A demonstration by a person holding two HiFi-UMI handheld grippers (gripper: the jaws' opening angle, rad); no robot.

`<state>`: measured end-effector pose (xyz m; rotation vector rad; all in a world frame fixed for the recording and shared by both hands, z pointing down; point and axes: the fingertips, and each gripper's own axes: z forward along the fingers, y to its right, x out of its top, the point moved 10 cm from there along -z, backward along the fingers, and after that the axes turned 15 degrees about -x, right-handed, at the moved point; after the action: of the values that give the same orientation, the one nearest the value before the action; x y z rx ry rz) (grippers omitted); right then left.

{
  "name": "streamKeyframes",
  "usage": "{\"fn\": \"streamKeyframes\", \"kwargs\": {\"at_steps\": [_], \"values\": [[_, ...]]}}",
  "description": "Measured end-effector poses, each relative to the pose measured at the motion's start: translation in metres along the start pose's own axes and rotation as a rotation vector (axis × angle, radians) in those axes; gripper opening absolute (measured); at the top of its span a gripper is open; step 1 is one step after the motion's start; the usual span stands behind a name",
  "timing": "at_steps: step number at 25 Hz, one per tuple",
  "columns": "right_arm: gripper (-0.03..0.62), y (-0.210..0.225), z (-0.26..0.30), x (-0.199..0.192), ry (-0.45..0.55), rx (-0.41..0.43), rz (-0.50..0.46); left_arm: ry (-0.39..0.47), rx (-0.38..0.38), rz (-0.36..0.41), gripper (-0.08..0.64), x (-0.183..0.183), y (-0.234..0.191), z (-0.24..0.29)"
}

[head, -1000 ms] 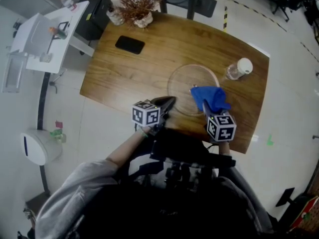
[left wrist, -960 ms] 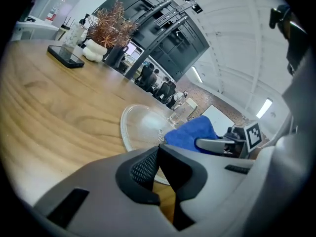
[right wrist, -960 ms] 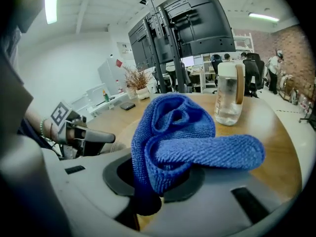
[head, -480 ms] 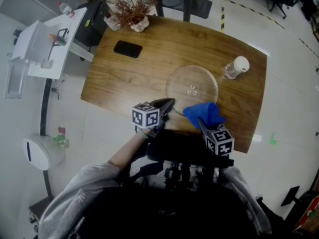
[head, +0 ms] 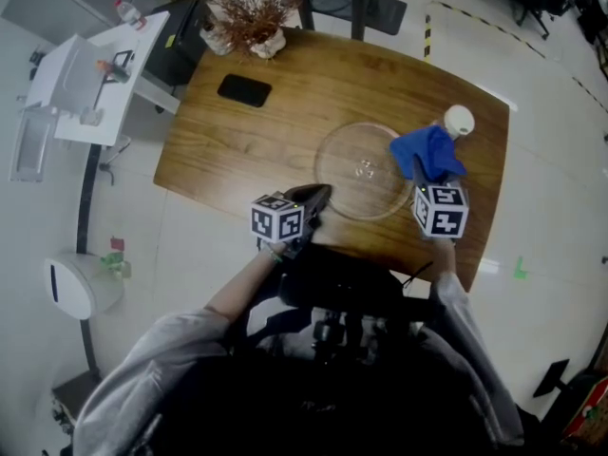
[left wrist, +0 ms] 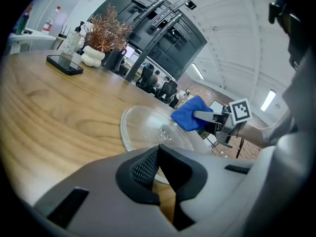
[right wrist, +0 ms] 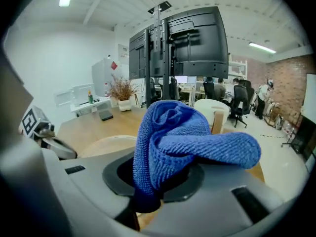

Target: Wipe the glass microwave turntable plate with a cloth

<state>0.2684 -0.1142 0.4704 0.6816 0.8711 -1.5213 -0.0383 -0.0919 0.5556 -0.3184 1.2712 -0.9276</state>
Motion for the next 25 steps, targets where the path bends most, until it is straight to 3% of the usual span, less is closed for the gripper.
{"fn": "streamKeyframes", "kwargs": {"at_steps": [6, 18, 22, 25], "values": [[0.085, 0.008, 0.017, -0.011, -0.057, -0.034, 0.041, 0.008, 0.003, 0.012, -0.008, -0.001, 0.002, 0.0], [0.086, -0.011, -0.079, -0.087, -0.158, 0.098, 0.165, 0.002, 0.002, 0.02, -0.008, 0.0, 0.001, -0.001], [0.086, -0.031, -0.104, -0.101, -0.18, 0.159, 0.171, -0.005, -0.003, 0.023, -0.008, -0.002, 0.0, -0.001], [0.086, -0.047, -0.113, -0.103, -0.193, 0.191, 0.111, -0.013, -0.01, 0.034, -0.008, -0.002, 0.001, 0.0]]}}
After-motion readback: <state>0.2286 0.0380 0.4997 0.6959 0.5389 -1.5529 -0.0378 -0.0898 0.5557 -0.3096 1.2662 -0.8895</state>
